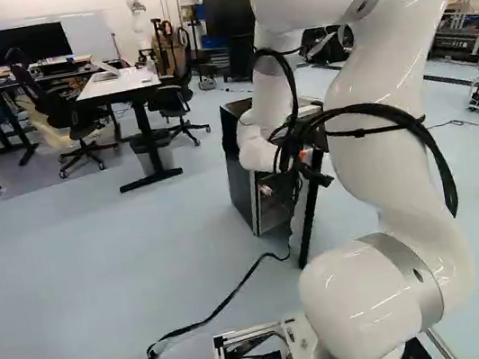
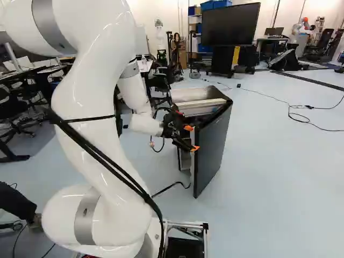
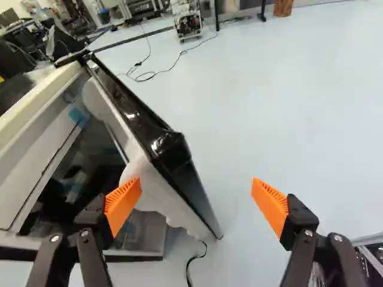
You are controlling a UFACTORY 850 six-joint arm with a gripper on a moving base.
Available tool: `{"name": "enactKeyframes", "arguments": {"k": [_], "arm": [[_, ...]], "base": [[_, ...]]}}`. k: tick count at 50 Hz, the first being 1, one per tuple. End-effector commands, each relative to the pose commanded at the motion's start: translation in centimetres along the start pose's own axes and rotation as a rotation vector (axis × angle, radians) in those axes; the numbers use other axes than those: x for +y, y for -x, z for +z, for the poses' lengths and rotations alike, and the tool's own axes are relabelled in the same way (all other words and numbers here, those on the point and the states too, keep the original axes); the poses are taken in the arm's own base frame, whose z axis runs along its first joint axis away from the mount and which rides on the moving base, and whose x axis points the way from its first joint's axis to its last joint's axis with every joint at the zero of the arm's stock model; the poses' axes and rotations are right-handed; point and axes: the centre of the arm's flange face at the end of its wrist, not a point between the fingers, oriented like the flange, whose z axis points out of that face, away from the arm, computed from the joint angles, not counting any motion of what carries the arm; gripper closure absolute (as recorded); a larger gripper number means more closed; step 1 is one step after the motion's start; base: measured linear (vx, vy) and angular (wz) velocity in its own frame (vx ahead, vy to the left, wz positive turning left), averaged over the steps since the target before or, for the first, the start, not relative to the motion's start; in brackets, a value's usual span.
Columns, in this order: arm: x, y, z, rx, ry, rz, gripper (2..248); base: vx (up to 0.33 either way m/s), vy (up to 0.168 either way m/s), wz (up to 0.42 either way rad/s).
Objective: Open the fridge door
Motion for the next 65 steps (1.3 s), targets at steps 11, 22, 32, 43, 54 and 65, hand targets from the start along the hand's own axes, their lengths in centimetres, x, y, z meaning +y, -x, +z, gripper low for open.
{"name": "enactKeyframes", "arguments": {"k": [11,22,32,43,54,65], "arm": [[1.4,-1.6,1.2,0.072,0.07,0.033,3],[2.6,-2.7,2.4,0.094,0.117,0.054,3],[3.6,-3.7,3.7,0.112,0.161,0.075,3],[4.2,-4.4,4.2,0.142,0.196,0.09,3],[4.2,-4.4,4.2,0.146,0.199,0.091,3],[4.0,-4.6,4.6,0.148,0.199,0.096,3]], "base": [[0.0,0.0,0.0],[0.0,0.0,0.0],[0.0,0.0,0.0],[0.0,0.0,0.0],[0.0,0.0,0.0],[0.0,0.0,0.0]]}}
